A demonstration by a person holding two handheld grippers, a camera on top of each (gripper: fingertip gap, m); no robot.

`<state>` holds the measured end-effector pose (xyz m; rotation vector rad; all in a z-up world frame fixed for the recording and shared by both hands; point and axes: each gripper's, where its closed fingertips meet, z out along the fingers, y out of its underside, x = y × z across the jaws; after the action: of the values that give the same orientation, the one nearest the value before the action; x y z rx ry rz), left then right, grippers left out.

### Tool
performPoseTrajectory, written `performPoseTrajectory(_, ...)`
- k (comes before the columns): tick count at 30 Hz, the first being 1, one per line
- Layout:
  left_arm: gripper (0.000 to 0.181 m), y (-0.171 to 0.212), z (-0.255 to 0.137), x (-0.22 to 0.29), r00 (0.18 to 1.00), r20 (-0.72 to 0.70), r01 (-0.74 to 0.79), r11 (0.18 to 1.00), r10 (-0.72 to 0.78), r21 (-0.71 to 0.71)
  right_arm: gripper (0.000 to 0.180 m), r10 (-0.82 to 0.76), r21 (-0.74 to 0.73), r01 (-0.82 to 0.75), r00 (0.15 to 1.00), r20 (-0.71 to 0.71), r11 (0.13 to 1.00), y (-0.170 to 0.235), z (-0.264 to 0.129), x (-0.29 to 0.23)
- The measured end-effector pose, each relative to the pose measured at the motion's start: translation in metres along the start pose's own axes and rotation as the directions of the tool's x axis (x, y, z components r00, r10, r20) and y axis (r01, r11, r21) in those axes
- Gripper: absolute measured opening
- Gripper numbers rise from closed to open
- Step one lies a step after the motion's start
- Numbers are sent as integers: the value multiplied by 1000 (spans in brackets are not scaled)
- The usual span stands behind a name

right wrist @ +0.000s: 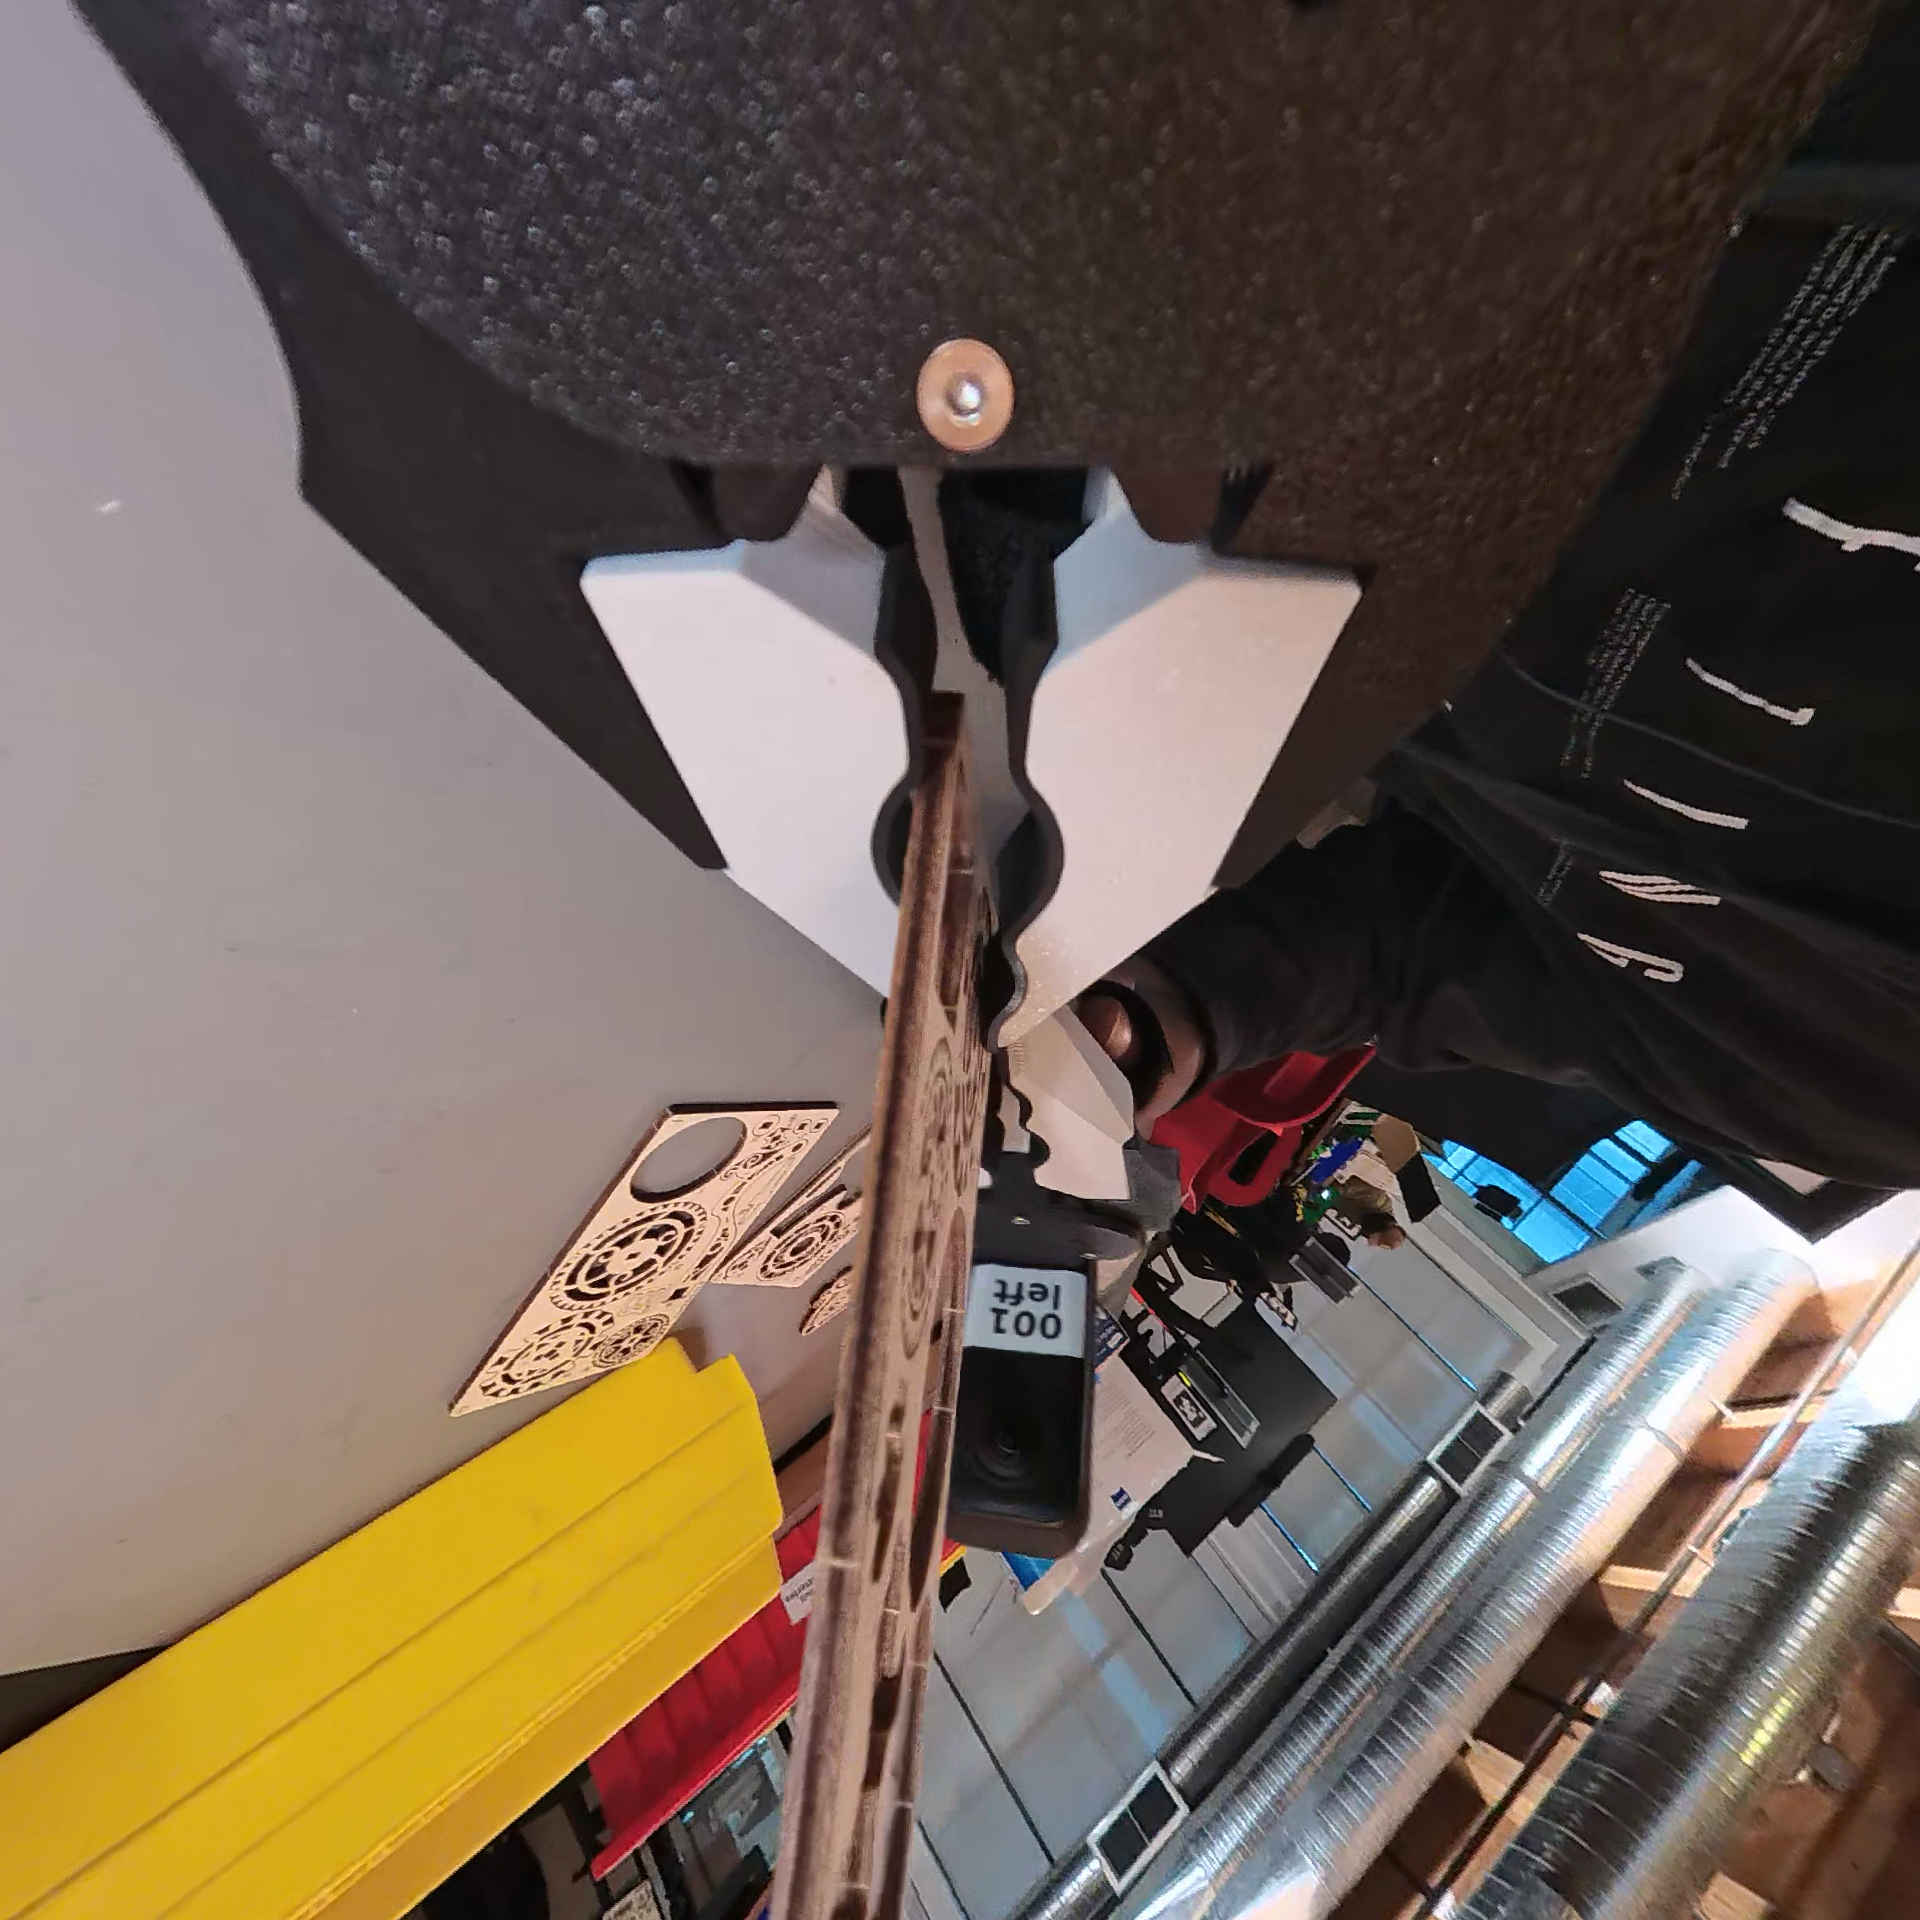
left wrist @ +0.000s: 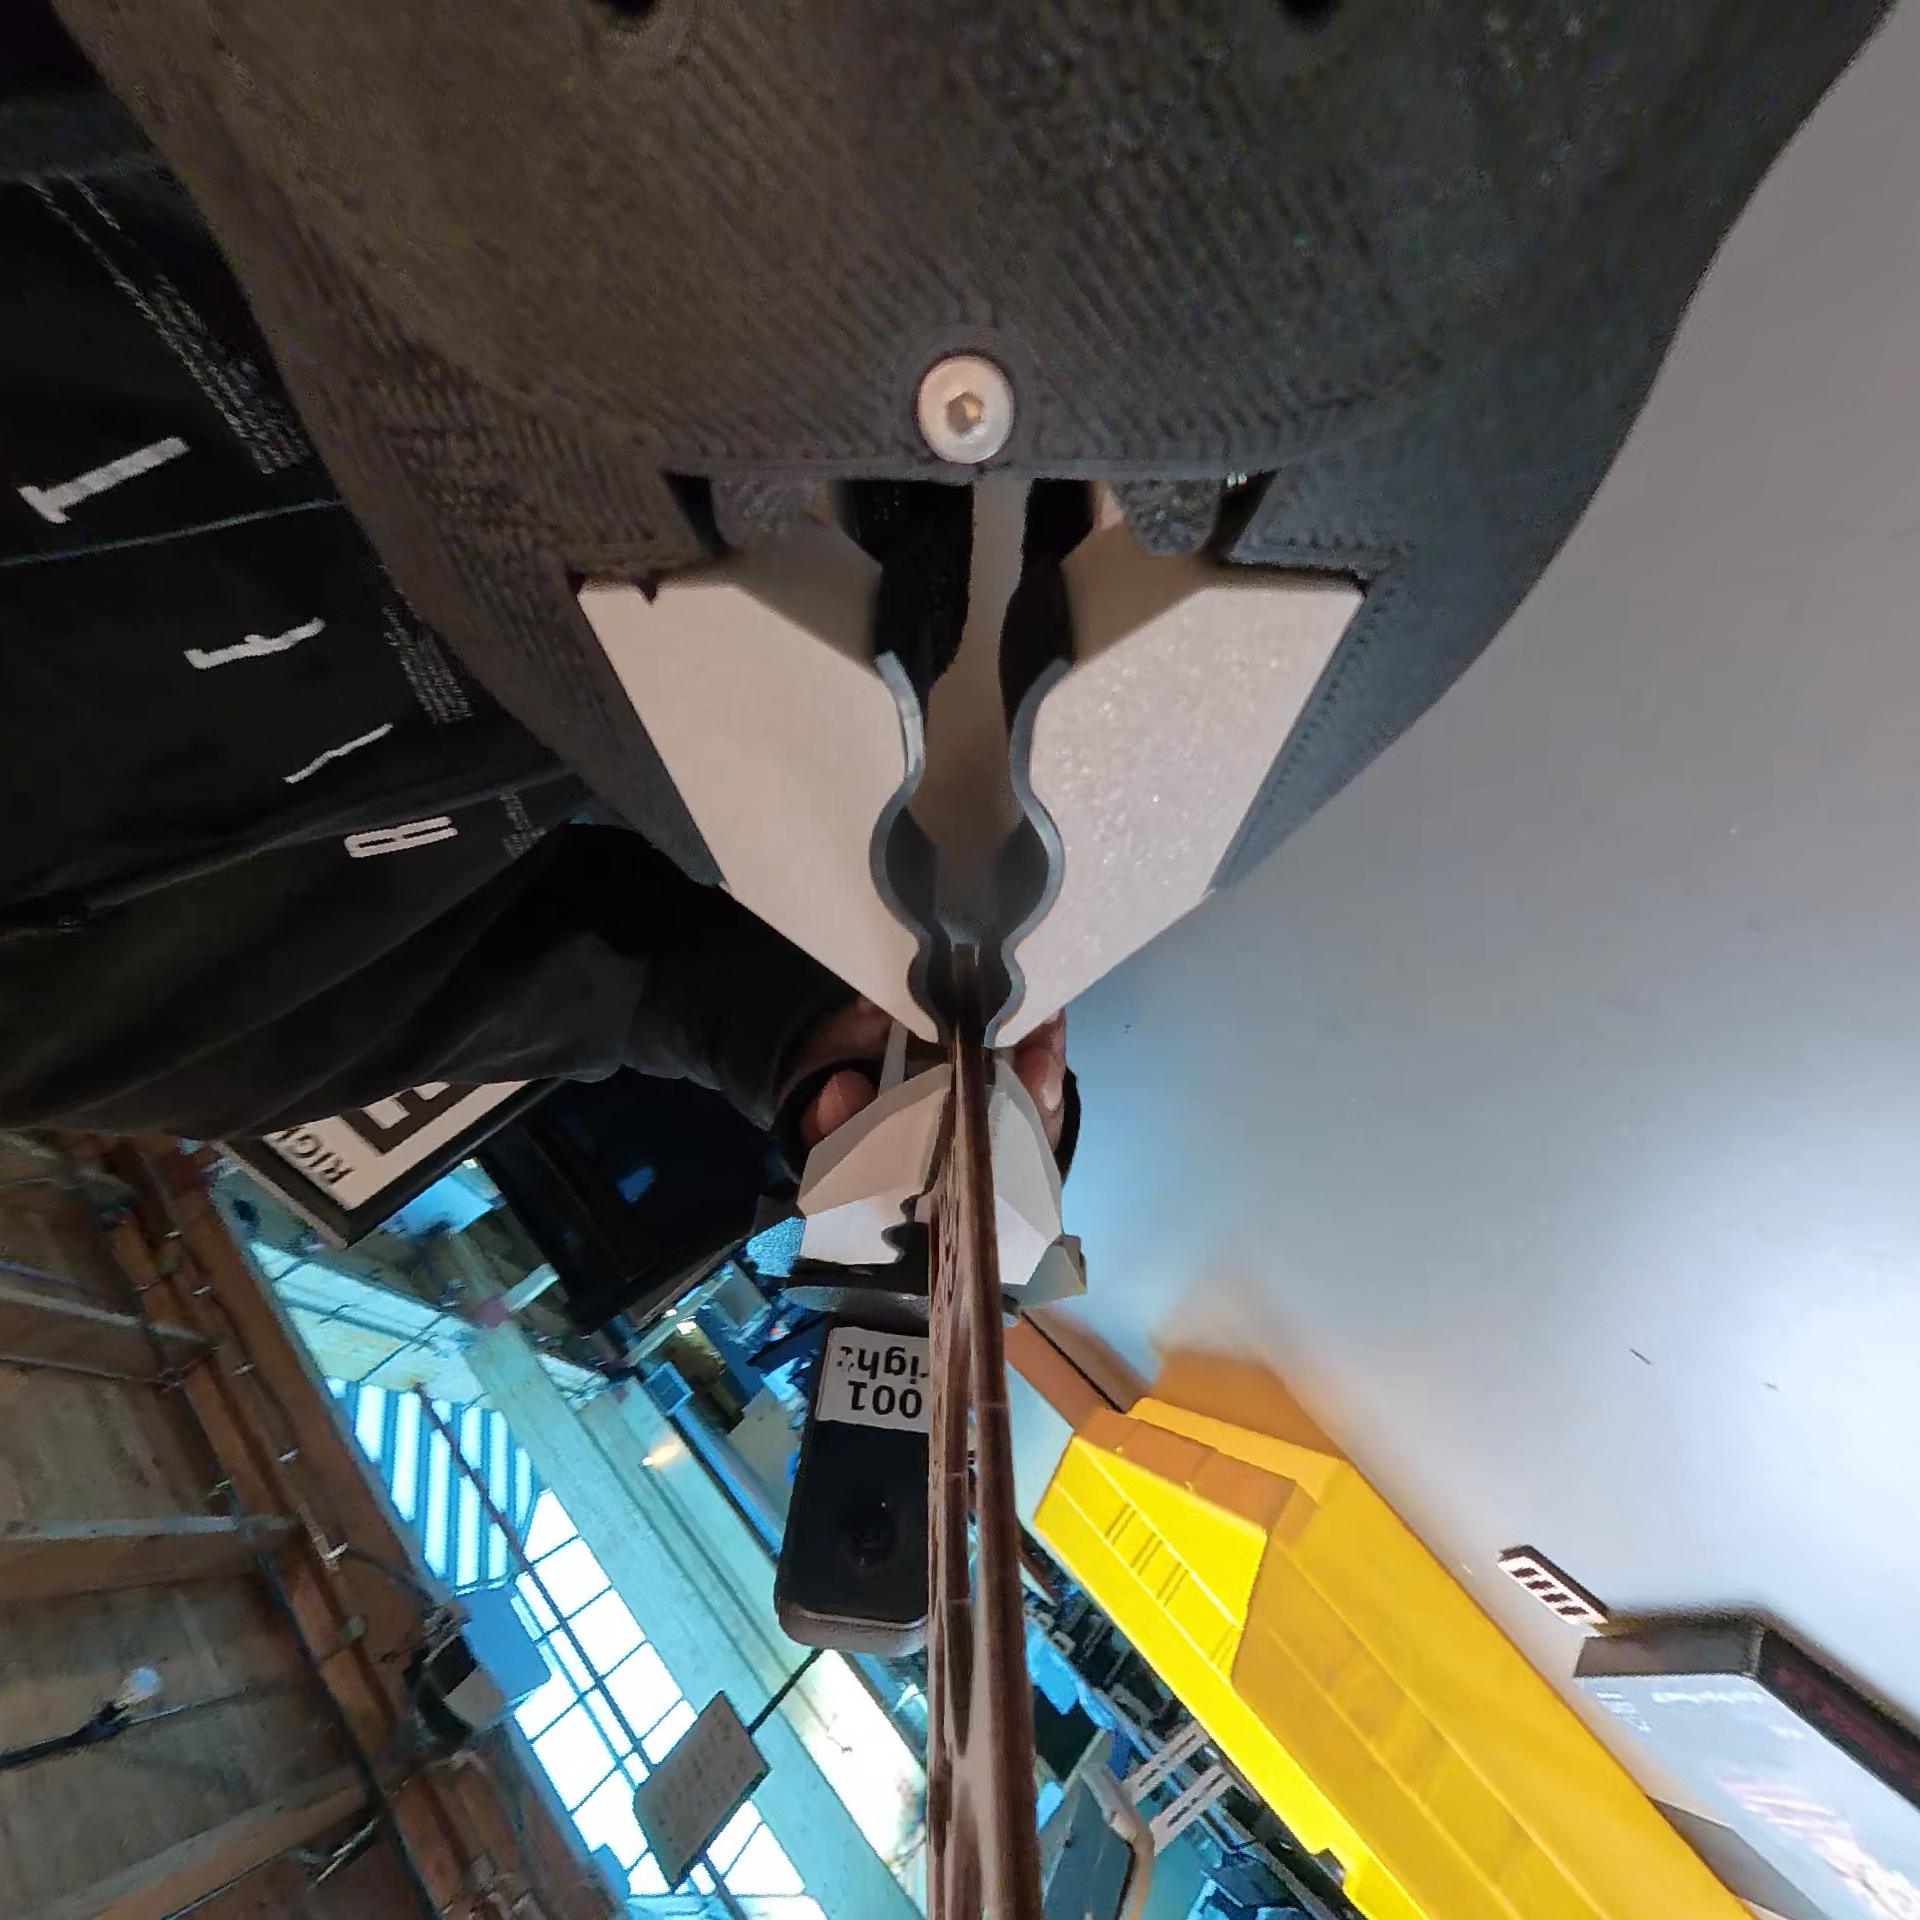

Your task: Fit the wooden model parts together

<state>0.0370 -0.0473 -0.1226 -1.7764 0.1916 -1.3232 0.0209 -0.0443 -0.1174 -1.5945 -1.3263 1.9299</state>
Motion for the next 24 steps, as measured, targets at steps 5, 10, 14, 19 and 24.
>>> performPoseTrajectory(5,4,2,-1,-11,991,102,-81,996,84,-26,1,84,18,-83,996,-28,996,2,2,11)
performPoseTrajectory(10,4,2,-2,-12,983,126,-131,991,135,-36,0,122,37,-121,992,-31,992,2,2,12)
performPoseTrajectory(14,3,1,-3,-5,999,27,-47,999,48,-9,0,91,33,-92,995,30,995,0,3,3)
performPoseTrajectory(19,1,-1,-5,-3,1000,-2,-12,1000,12,5,6,52,14,-52,998,44,999,-2,-3,5)
performPoseTrajectory(24,2,-9,-7,2,999,-45,11,998,-7,70,1,74,28,-77,994,75,997,-6,-6,0)
